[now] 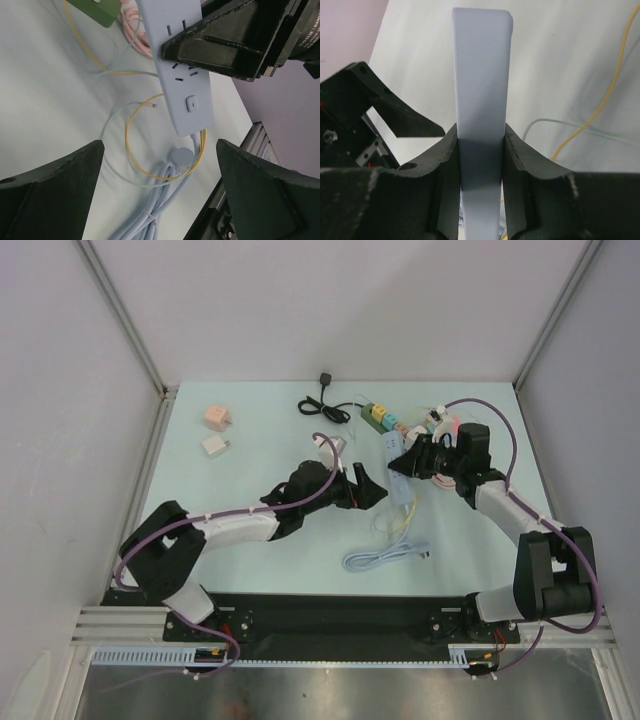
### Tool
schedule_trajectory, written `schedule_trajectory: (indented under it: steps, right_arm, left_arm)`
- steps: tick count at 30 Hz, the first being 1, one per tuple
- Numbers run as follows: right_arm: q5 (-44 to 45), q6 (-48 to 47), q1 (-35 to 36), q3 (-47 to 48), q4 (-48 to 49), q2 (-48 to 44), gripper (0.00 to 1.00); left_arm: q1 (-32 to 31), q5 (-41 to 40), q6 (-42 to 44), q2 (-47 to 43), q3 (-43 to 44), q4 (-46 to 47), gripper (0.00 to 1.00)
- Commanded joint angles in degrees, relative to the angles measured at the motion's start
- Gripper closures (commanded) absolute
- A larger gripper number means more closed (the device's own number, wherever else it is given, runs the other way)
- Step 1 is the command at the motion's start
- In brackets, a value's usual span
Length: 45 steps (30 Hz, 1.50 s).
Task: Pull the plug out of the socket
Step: Place the socket at the corner of the board.
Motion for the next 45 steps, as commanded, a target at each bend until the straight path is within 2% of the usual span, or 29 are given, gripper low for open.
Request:
schedule_trajectory:
  steps: [1, 14, 18, 22, 26, 29, 30, 31, 32, 33, 35, 36, 38, 39, 40, 42, 45]
  right_arm:
    - [7.38, 5.55, 2.13, 0.09, 4.20, -3.10, 1.00]
    - [7.48, 10.74, 3.37, -0.09, 5.25, -3.19, 1.00]
    - [6.95, 11.44, 3.46, -0.09, 5.52, -3.19, 1.00]
    - [6.43, 12.14, 3.46, -0.18, 5.96, -3.10, 1.00]
    - [5.46, 12.84, 3.45, -0.35, 6.48, -3.02, 1.00]
    - [4.76, 12.85, 3.45, -0.36, 6.75, -2.75, 1.00]
    - [4.49, 12.41, 3.45, -0.36, 6.75, -2.75, 1.00]
    - [4.40, 12.23, 3.28, -0.27, 6.75, -2.93, 1.00]
    - [4.14, 11.97, 3.19, -0.27, 6.92, -2.93, 0.99]
    - [3.01, 10.92, 2.93, -0.27, 7.18, -3.19, 0.88]
    - [-1.10, 7.51, 2.05, 0.00, 7.54, -3.89, 0.72]
    - [-3.05, 5.66, 1.70, 0.00, 7.54, -4.24, 0.56]
    - [-9.35, 1.35, 1.08, -0.35, 8.06, -4.94, 0.40]
    - [-11.22, -0.49, 0.91, -0.36, 7.89, -5.12, 0.21]
    - [-12.37, -3.04, 0.82, -0.36, 7.45, -5.47, 0.12]
    - [-15.10, -5.51, 0.64, -0.36, 6.49, -6.00, 0.01]
    - [-18.36, -8.07, 0.03, -0.71, 6.57, -6.44, 0.00]
  left_arm:
    - [-1.58, -2.09, -1.00, 3.31, 4.41, 2.13, 0.00]
    - [-5.01, -5.96, 0.58, 12.72, 16.53, -5.41, 0.01]
    - [-5.36, -5.87, 0.85, 14.48, 18.47, -6.83, 0.05]
    - [-5.45, -7.62, 1.37, 15.54, 19.35, -7.27, 0.16]
    - [-5.45, -6.93, 2.25, 16.06, 19.97, -7.10, 0.35]
    - [-5.28, -5.00, 3.13, 16.59, 19.97, -5.69, 0.66]
    - [-5.28, -3.94, 3.30, 16.68, 19.80, -5.26, 0.92]
    - [-4.75, -3.67, 3.48, 16.59, 19.36, -5.08, 1.00]
    - [-4.40, -3.41, 3.74, 16.33, 18.83, -4.90, 1.00]
    - [-4.05, -3.06, 3.92, 15.89, 18.13, -4.64, 1.00]
    - [-2.38, -3.40, 4.01, 13.53, 14.53, -3.24, 1.00]
    - [-1.77, -3.49, 3.92, 12.39, 13.30, -2.71, 1.00]
    - [0.43, -3.23, 3.92, 9.49, 9.87, -1.57, 1.00]
    - [1.13, -3.23, 4.01, 8.60, 8.99, -1.39, 1.00]
    - [2.45, -3.06, 4.18, 7.81, 8.11, -1.30, 1.00]
    - [3.60, -2.44, 4.53, 5.71, 6.35, -1.47, 1.00]
    - [5.09, -2.18, 6.03, 3.16, 4.86, -2.26, 1.00]
